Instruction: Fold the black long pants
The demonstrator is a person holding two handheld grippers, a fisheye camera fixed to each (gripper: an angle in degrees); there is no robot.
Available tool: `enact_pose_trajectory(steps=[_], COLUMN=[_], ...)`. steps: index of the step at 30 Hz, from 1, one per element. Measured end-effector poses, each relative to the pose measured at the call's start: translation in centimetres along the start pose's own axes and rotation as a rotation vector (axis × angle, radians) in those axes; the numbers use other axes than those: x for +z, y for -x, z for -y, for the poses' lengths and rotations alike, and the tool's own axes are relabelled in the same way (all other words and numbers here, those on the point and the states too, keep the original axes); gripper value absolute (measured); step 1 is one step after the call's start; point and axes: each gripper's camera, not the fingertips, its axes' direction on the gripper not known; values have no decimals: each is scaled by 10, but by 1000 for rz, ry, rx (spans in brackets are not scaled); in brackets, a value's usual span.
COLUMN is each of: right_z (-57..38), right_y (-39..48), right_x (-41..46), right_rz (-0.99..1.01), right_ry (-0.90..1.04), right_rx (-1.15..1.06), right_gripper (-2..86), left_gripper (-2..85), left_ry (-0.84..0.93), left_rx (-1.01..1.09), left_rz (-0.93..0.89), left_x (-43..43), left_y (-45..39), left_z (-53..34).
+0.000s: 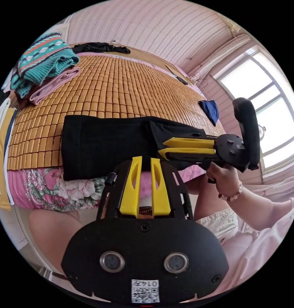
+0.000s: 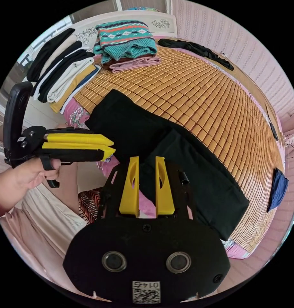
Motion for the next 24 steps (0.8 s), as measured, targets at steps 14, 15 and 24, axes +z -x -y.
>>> enact_pose_trajectory(steps=[14, 15, 24], right_z=[3, 3, 0], right_y=[-5, -6, -13], right_x=[110, 114, 161], right_rz=[170, 182, 105], right_ry=[64, 66, 81], right_rx=[-7, -2, -48], right_gripper=[83, 99, 63], left_gripper=[46, 54, 49], left_ry=[65, 72, 193], left_rx=[-72, -55, 126], left_rz=[-81, -65, 39], left_x=[8, 10, 35], left_y=[10, 7, -24], left_z=[48, 51, 63])
